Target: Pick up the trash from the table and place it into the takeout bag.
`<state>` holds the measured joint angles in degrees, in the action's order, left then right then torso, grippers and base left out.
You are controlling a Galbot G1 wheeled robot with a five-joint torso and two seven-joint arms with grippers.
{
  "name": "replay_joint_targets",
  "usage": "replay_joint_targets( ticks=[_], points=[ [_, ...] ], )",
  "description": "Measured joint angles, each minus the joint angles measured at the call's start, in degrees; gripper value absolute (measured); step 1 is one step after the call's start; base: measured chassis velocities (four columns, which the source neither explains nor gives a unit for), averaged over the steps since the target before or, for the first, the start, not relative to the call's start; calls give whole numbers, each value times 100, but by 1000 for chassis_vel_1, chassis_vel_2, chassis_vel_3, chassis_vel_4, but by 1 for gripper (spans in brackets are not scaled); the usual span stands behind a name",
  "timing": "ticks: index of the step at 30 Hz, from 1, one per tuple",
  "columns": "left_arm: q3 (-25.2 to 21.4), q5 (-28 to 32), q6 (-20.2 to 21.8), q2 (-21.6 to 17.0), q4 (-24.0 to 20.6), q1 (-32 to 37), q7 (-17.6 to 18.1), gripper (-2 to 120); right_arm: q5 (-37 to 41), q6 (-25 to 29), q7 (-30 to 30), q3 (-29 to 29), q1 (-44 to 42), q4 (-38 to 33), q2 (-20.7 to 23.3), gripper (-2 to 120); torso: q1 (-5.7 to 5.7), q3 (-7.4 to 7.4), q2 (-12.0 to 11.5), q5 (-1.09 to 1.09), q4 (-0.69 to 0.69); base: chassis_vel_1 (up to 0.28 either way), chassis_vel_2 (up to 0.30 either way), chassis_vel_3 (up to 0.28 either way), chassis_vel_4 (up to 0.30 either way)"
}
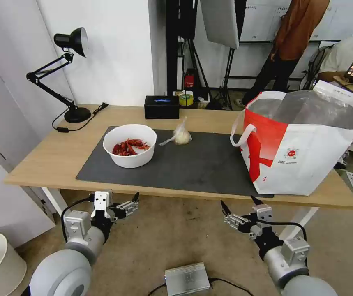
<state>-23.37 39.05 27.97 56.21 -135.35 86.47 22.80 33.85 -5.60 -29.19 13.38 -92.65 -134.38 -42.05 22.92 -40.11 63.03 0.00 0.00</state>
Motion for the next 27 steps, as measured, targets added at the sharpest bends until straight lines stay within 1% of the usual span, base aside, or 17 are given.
replay_joint_targets(
  ticks=[7, 10, 13, 14, 16, 18, 19, 22, 23, 24, 25, 26, 27],
  points=[
    [-1, -5, -17, 8, 42, -25, 12, 100, 70, -4, -7, -36, 92, 8, 8, 100, 0, 0, 0, 0, 0, 0, 0, 0, 0],
    [3, -11, -52, 12, 55, -37, 19, 100, 240, -6, 18, -88, 213, -2, 34, 100, 0, 0, 0, 0, 0, 0, 0, 0, 0],
    [101, -18, -155, -8, 128, -138, 28, 100, 548, -13, 183, -160, 594, -34, 55, 100, 0, 0, 0, 0, 0, 0, 0, 0, 0],
    [101, -18, -155, -8, 128, -138, 28, 100, 548, -13, 183, -160, 594, -34, 55, 100, 0, 0, 0, 0, 0, 0, 0, 0, 0],
    [150, -18, -177, -27, 163, -194, 29, 100, 852, -49, 282, -254, 1034, -2, 125, 100, 0, 0, 0, -1, -2, 0, 0, 0, 0],
    [155, -18, -183, -33, 168, -204, 31, 100, 1173, -135, 341, -411, 1587, 72, 245, 100, 0, -1, 0, 1, 1, 0, 0, 0, 0],
    [155, -18, -183, -33, 168, -204, 31, 100, 1173, -135, 341, -411, 1587, 72, 245, 100, 0, -1, 0, 1, 1, 0, 0, 0, 0],
    [258, 25, -185, -77, 211, -328, 42, 100, 1689, -308, 511, -579, 2218, 243, 400, 100, 0, -1, 0, 1, 5, 0, 0, 0, 0],
    [351, 79, -185, -123, 257, -432, 34, 100, 1786, -339, 568, -576, 2323, 303, 419, 100, 0, -1, 0, -2, 0, 0, 0, 0, 0],
    [351, 79, -185, -123, 257, -432, 34, 100, 1786, -339, 568, -576, 2323, 303, 419, 100, 0, -1, 0, -2, 0, 0, 0, 0, 0],
    [385, 104, -185, -151, 282, -475, 29, 100, 1868, -358, 624, -595, 2450, 388, 428, 100, 1, -1, 0, -2, -3, 0, 0, 0, 0],
    [396, 119, -185, -173, 298, -488, 23, 100, 1936, -371, 701, -671, 2641, 500, 434, 100, 0, -1, 0, 0, -6, 0, 0, 0, 0],
    [387, 123, -185, -188, 301, -481, 19, 100, 1993, -379, 758, -815, 2932, 654, 438, 100, 0, 0, 0, 1, -5, 0, 0, 0, 0]
  ],
)
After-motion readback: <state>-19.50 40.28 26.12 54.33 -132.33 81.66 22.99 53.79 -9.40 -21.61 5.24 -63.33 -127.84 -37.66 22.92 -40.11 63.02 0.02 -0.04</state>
